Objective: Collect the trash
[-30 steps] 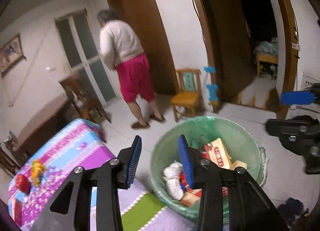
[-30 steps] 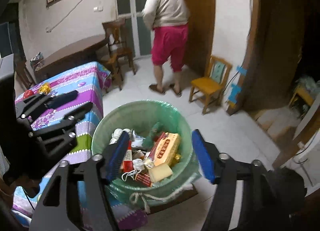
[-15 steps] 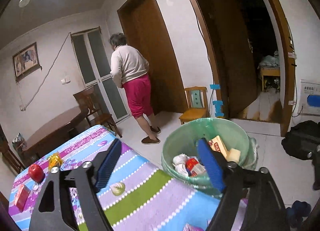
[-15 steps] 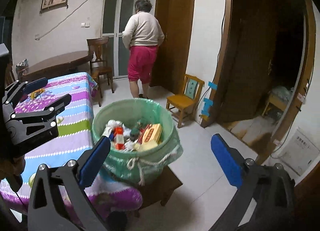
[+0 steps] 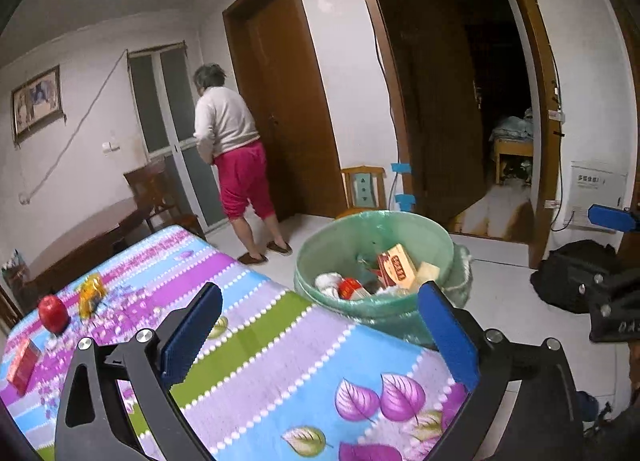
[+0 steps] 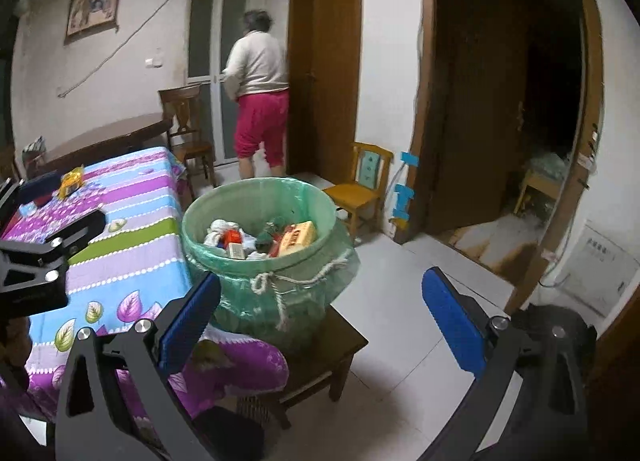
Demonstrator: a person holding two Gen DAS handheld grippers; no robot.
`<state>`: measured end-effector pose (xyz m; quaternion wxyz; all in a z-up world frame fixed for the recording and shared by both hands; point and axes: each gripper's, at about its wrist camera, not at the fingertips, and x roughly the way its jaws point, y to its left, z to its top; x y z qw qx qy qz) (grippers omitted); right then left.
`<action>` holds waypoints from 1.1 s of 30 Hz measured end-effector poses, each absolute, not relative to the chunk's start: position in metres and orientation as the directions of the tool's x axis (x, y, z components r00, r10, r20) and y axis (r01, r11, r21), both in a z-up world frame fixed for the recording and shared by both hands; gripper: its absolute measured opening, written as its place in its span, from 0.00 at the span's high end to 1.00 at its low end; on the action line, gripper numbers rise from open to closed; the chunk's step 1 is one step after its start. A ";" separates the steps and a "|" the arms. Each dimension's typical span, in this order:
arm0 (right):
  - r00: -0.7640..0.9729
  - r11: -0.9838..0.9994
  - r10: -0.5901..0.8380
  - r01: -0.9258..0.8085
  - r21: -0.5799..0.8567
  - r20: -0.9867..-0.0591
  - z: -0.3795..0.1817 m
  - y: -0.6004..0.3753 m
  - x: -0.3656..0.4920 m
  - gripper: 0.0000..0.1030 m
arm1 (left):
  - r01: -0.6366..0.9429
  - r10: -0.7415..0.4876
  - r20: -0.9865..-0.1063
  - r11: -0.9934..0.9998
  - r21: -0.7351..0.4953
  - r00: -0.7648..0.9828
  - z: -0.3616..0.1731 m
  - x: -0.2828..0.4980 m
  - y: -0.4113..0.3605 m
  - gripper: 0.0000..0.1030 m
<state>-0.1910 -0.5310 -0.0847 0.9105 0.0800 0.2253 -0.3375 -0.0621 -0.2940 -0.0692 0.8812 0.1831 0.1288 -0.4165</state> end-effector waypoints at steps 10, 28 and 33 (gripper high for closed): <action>0.675 0.757 -0.604 0.652 -0.039 -0.424 -0.074 -0.519 -0.193 0.06 | 0.787 -0.699 -0.372 0.587 0.189 0.610 -0.059 -0.059 -0.289 0.05; 0.660 0.739 -0.623 0.672 -0.042 -0.420 -0.075 -0.521 -0.196 0.06 | 0.810 -0.714 -0.404 0.568 0.145 0.572 -0.059 -0.049 -0.295 0.05; 0.659 0.739 -0.624 0.673 -0.042 -0.420 -0.075 -0.523 -0.195 0.06 | 0.818 -0.720 -0.417 0.563 0.115 0.554 -0.059 -0.044 -0.293 0.05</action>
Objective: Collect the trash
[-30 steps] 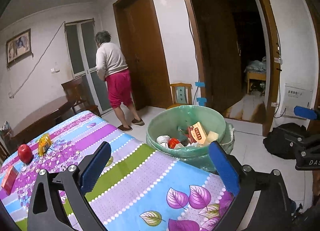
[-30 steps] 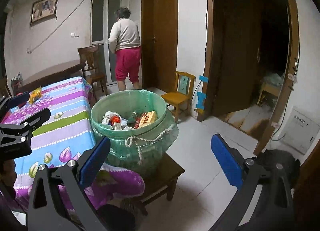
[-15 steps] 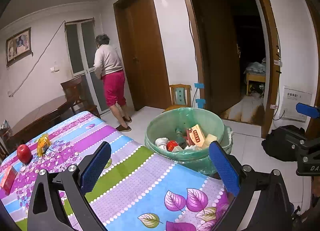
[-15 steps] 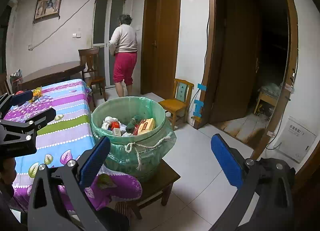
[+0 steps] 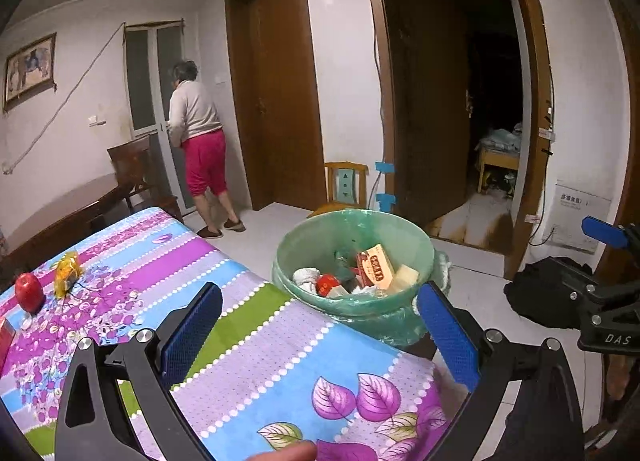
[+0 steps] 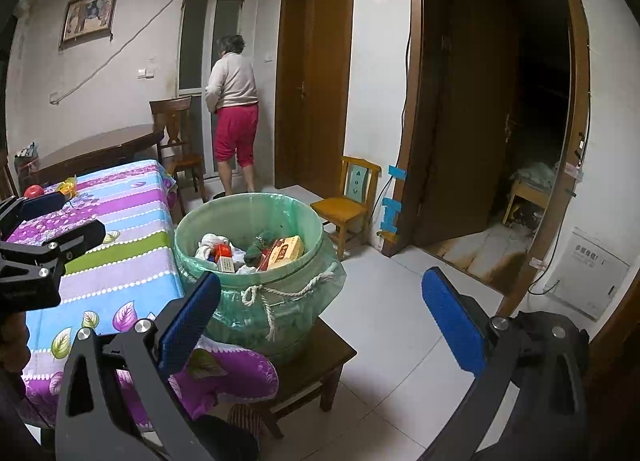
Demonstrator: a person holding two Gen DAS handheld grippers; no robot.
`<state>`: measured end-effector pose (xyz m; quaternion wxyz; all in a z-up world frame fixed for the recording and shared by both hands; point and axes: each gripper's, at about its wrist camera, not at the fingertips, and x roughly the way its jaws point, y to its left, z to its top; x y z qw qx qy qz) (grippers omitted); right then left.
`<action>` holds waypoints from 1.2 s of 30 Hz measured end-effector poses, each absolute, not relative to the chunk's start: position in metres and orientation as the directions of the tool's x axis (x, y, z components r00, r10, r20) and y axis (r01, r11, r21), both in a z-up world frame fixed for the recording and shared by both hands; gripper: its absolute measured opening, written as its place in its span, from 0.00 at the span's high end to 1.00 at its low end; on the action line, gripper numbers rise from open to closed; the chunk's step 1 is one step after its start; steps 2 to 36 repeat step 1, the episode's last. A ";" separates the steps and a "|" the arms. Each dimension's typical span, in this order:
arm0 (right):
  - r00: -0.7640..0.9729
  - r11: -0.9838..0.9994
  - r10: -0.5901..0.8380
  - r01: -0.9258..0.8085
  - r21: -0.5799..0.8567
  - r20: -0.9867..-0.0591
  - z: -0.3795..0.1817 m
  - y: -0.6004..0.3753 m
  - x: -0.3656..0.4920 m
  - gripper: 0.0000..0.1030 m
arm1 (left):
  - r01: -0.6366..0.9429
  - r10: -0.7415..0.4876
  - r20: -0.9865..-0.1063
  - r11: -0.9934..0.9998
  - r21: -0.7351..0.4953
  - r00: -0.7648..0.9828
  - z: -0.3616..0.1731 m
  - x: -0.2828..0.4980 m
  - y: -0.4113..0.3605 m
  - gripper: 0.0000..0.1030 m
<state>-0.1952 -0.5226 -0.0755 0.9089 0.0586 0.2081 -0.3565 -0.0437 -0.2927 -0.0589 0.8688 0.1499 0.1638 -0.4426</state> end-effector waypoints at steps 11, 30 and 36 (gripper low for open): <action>0.660 0.740 -0.623 0.671 -0.043 -0.421 -0.076 -0.523 -0.195 0.06 | 0.819 -0.721 -0.417 0.562 0.115 0.553 -0.059 -0.044 -0.292 0.05; 0.660 0.740 -0.623 0.671 -0.043 -0.421 -0.076 -0.523 -0.195 0.06 | 0.819 -0.721 -0.417 0.562 0.115 0.553 -0.059 -0.044 -0.292 0.05; 0.660 0.740 -0.623 0.671 -0.043 -0.421 -0.076 -0.523 -0.195 0.06 | 0.819 -0.721 -0.417 0.562 0.115 0.553 -0.059 -0.044 -0.292 0.05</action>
